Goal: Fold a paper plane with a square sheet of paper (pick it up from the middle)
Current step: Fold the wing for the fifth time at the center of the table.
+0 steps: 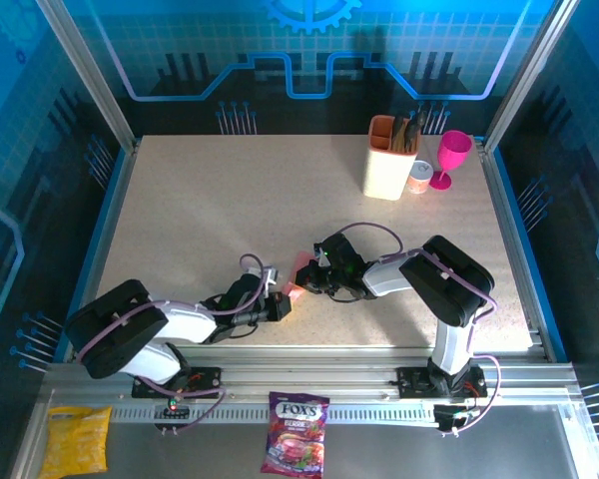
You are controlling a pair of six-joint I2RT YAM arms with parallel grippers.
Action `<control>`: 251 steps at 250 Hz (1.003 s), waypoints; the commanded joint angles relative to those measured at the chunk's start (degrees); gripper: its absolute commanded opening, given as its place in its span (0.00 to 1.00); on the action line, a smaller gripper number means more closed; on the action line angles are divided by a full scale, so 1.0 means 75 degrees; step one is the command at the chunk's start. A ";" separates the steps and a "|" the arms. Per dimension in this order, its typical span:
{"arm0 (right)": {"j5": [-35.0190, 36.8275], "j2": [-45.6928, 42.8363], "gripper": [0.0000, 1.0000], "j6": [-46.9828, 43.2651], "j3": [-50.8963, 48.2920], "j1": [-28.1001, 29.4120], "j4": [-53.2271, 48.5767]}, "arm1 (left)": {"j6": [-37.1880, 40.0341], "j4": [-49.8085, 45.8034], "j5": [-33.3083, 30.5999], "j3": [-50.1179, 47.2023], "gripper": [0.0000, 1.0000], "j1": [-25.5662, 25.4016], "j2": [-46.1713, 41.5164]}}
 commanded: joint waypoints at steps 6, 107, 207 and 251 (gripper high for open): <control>0.0788 0.0707 0.00 0.0004 -0.0376 0.0066 -0.1246 | -0.0818 -0.3157 -0.0125 -0.0625 0.00 -0.0534 -0.0470; 0.0774 0.0706 0.00 -0.0008 -0.0388 0.0048 -0.1249 | -0.0976 -0.6768 -0.0972 -0.0260 0.00 -0.0912 -0.4857; 0.0812 0.0730 0.00 0.0009 -0.0520 0.0054 -0.1210 | 0.1208 -0.4537 -0.0297 0.1355 0.00 -0.0631 -0.2734; 0.0835 0.0718 0.00 0.0015 -0.0528 0.0054 -0.1200 | 0.1780 -0.3871 0.0103 0.2019 0.00 -0.0419 -0.1610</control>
